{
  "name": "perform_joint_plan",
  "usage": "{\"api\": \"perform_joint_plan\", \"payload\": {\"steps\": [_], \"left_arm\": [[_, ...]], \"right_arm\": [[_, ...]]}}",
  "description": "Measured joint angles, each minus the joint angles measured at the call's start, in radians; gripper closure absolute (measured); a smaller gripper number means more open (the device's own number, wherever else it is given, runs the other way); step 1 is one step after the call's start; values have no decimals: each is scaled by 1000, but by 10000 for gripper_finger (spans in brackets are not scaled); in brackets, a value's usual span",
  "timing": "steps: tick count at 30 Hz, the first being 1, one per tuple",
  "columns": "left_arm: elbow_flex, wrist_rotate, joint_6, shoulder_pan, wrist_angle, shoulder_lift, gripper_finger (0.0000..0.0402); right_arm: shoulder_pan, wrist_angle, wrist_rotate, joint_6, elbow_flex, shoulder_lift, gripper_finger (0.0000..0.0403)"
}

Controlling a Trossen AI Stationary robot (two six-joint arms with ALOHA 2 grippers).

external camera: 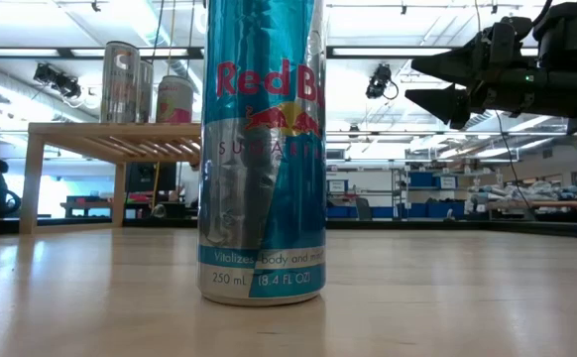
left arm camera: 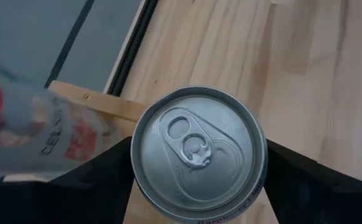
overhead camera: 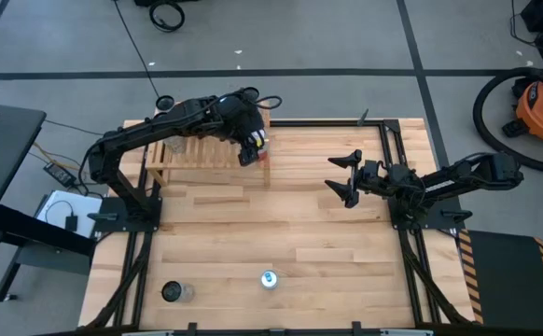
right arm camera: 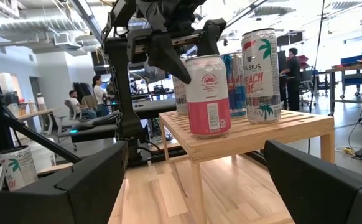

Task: Place canned beverage on shelf
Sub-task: Put the pink white soda can on the shelf aligned with the other pink white soda can

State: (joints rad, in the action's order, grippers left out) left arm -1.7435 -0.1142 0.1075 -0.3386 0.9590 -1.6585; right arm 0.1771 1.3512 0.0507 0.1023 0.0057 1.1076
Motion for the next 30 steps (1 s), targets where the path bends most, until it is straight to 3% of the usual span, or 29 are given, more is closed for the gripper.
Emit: {"api": "perform_joint_plan", "payload": {"steps": [16, 30], "left_arm": [[1, -54, -23, -1, 38, 39, 100], [1, -197, -229, 6, 204, 106, 100]], "right_arm": [[0, 0, 0, 0, 0, 0, 17], [0, -1, 0, 0, 0, 0, 17]]}}
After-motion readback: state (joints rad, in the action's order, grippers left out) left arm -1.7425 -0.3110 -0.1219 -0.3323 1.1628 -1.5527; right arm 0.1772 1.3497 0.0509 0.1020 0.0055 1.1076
